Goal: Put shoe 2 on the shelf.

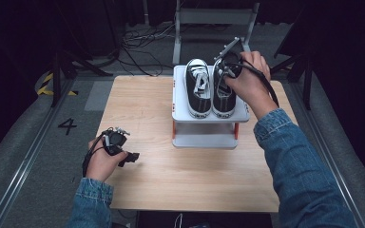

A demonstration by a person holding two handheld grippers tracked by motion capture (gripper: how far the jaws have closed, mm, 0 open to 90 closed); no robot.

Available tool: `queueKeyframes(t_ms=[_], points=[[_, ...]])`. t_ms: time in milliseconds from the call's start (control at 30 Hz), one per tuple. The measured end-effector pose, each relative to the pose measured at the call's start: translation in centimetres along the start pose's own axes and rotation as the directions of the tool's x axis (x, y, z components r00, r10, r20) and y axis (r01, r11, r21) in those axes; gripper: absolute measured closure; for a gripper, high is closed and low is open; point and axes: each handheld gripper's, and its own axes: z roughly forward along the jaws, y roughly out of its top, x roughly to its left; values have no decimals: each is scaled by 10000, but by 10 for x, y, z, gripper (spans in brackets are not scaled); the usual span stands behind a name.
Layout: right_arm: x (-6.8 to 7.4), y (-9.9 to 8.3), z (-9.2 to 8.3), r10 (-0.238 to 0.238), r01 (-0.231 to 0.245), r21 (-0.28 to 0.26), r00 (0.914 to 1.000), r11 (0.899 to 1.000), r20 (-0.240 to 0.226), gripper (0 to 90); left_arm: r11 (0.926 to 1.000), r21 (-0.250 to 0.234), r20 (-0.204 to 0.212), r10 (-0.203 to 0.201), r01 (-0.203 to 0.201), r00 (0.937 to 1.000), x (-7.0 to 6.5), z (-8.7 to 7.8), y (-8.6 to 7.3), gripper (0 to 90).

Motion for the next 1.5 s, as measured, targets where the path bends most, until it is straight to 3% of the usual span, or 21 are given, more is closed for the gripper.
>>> queueKeyframes(t_ms=[133,233,367,400,433,500,533,567,667,733,767,800,933,967,1033,1100,1267,1300,1400,1433,1500], points=[[0,-1,-2,69,-74,-126,9992,9999,-398,791,10000,-7,-13,-7,7,10000,0,0,1,184],[-5,-6,1,381,-407,-314,9960,9987,-804,762,10000,21,-32,-27,27,10000,-1,0,1,185],[-9,-12,-1,794,-847,-697,9940,9940,-756,576,10000,23,10,-27,27,10000,-2,1,2,185],[-9,-12,-1,794,-847,-697,9940,9940,-756,576,10000,23,10,-27,27,10000,-2,1,2,184],[-12,-19,-11,1030,-1149,-1225,9896,9858,-1000,523,10000,38,-18,-16,17,10000,-2,1,2,185],[-15,-27,-21,1305,-1487,-1677,9848,9746,-1150,478,10000,-2,-11,11,-11,10000,-2,1,4,185],[-15,-27,-21,1305,-1487,-1677,9848,9746,-1150,478,10000,-2,-11,11,-11,10000,-2,1,4,184],[-16,-32,-27,1549,-1785,-2026,9797,9629,-1273,458,10000,-20,-18,32,-32,10000,-2,1,5,184],[-23,-62,-50,2158,-2524,-2645,9633,9308,-1596,418,9999,49,-72,124,-124,9999,-3,3,7,185],[-26,-81,-59,2410,-2848,-2797,9535,9169,-1808,405,9999,28,-78,150,-150,9999,-3,3,7,184],[-26,-81,-59,2410,-2848,-2797,9535,9169,-1808,405,9998,28,-40,205,-205,9998,-3,3,8,184],[-28,-104,-67,2576,-3010,-2769,9489,9125,-1826,384,9998,-45,-45,212,-212,9998,-3,2,9,184],[-30,-143,-76,2900,-3278,-2738,9418,9042,-1699,362,9990,-224,-187,386,-390,9991,-4,2,11,169],[-30,-143,-76,2900,-3278,-2738,9418,9042,-1699,362,9990,-224,-187,386,-390,9991,-4,2,11,170],[-28,-166,-77,3106,-3479,-2684,9348,8983,-1721,359,9988,-213,-163,435,-438,9989,-4,3,11,170],[-22,-194,-75,3299,-3646,-2533,9286,8960,-1698,351,9982,-289,-209,523,-529,9984,-2,3,8,169],[-6,-241,-61,3586,-3913,-2227,9172,8929,-1738,335,9974,-341,-246,629,-637,9977,1,3,2,167],[-3,-251,-57,3684,-3999,-2117,9134,8918,-1733,330,9977,-352,-257,570,-579,9980,1,3,0,167],[9,-280,-43,4245,-4527,-1575,8867,8776,-1835,323,9974,-313,-274,645,-654,9975,3,4,-3,168],[9,-280,-43,4245,-4527,-1575,8867,8776,-1835,323,9974,-313,-274,645,-654,9975,3,4,-3,169],[16,-299,-31,4309,-4669,-1472,8747,8719,-2220,333,9978,-357,-365,550,-563,9978,5,4,-4,168]])
